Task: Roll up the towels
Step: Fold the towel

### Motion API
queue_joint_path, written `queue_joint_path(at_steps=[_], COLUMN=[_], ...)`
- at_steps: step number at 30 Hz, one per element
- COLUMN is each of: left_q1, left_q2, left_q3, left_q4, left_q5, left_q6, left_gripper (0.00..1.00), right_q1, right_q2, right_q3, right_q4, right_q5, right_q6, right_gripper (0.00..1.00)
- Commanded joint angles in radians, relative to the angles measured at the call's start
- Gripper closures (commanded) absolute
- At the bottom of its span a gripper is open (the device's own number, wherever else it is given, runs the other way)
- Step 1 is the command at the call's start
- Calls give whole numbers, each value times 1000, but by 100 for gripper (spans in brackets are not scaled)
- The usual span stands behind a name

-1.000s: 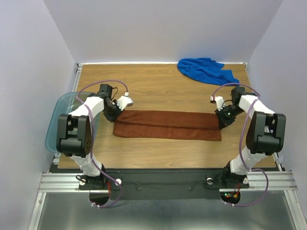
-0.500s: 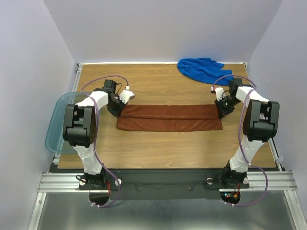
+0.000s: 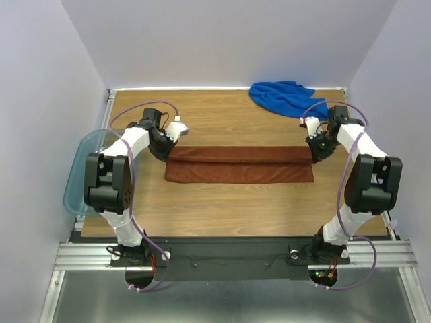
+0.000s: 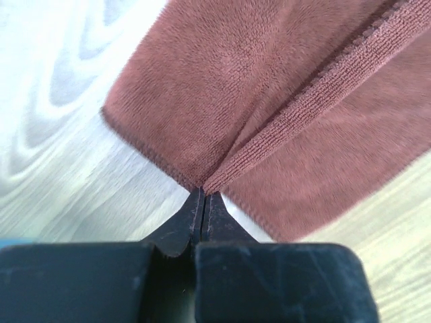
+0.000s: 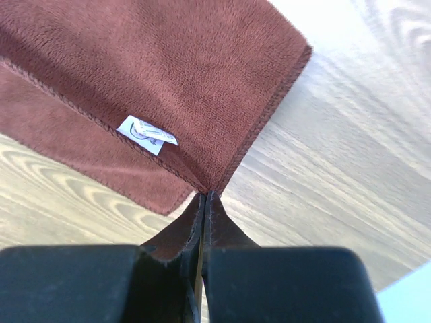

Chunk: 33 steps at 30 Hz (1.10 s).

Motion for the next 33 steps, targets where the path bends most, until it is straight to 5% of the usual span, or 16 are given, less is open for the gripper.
queue_joint_path(at_steps=[1,19,33], left_q1=[-3,-3,-3], left_q2=[-124,-126,-136], left_q3=[0,-113,-37], left_q4=[-51,-54,-100], left_q5=[-17,-67,-47], left_q6=[25,82,64], left_gripper=[100,100,100], right_q1=[3,4,4], right_q2=[-60,-31,-60], right_q3=[1,-114,-16], right_q4=[-33,-58,-98], right_q5=[-8,7,1], right_q6=[-33,-99,-85], right_gripper=[99,100,99])
